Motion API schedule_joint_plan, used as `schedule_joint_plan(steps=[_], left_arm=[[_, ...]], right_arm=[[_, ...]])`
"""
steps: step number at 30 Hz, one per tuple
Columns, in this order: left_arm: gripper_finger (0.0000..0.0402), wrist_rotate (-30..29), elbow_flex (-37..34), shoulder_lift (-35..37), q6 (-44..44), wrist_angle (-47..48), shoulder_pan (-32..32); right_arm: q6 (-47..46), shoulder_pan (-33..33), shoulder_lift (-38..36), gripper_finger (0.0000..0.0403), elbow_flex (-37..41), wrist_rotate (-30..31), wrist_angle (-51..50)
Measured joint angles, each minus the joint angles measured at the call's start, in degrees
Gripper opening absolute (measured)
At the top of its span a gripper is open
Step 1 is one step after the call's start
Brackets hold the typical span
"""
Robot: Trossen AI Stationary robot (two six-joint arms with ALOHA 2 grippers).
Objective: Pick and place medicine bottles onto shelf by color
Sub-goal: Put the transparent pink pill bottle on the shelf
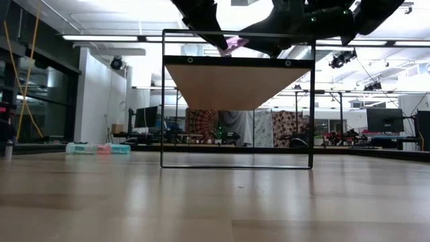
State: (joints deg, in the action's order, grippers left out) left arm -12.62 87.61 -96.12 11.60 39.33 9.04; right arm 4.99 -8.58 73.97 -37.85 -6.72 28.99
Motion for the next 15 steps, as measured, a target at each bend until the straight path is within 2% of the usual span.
schedule_joint_plan(steps=[15], left_arm=[[0.0095, -0.09, 0.0, 0.0, -0.04, -0.04, -0.01]], right_arm=[[0.0, -0.02, 0.0, 0.0096, 0.02, -0.01, -0.02]])
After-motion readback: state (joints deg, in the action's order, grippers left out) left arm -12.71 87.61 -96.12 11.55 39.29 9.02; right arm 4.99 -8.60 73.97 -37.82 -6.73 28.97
